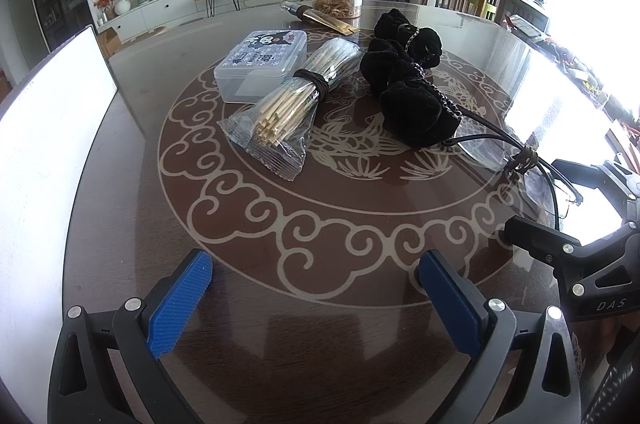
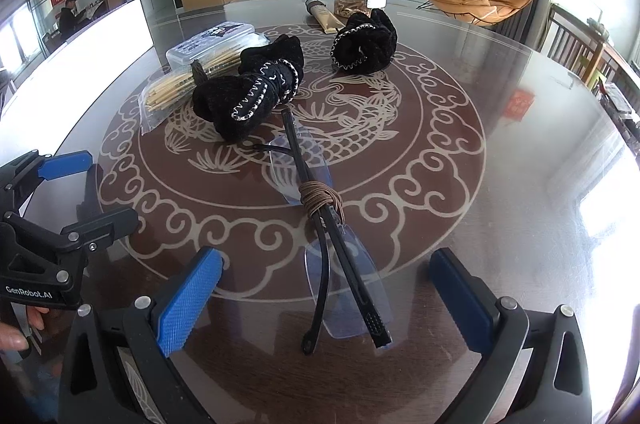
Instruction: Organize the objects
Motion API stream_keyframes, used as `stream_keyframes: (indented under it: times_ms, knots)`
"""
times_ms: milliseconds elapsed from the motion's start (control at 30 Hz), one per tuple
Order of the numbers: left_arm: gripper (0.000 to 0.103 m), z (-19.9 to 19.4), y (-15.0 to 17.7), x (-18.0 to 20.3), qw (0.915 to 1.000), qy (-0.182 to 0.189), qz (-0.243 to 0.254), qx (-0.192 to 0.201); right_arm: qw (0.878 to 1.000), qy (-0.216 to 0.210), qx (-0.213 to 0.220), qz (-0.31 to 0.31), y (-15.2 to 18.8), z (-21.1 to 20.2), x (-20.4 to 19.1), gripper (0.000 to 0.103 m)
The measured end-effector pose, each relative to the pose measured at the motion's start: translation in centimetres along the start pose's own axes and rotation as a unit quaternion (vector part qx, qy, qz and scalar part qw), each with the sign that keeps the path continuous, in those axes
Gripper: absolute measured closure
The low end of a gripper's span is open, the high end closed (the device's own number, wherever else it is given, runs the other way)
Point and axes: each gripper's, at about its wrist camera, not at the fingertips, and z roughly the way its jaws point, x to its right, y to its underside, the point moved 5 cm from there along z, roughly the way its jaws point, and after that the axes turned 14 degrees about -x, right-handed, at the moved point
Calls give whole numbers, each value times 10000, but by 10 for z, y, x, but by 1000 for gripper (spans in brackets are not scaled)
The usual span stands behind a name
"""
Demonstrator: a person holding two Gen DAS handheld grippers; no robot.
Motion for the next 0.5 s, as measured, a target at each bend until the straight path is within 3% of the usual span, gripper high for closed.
stream_keyframes:
  times_ms: [267,500]
  knots:
    - [0,0,0,0,10000,28,22,-21,10000,0,0,0,0,0,0,0]
    - [0,-5,9,5,9986,149,398,-308,10000,-1,1,-1,0,0,0,0]
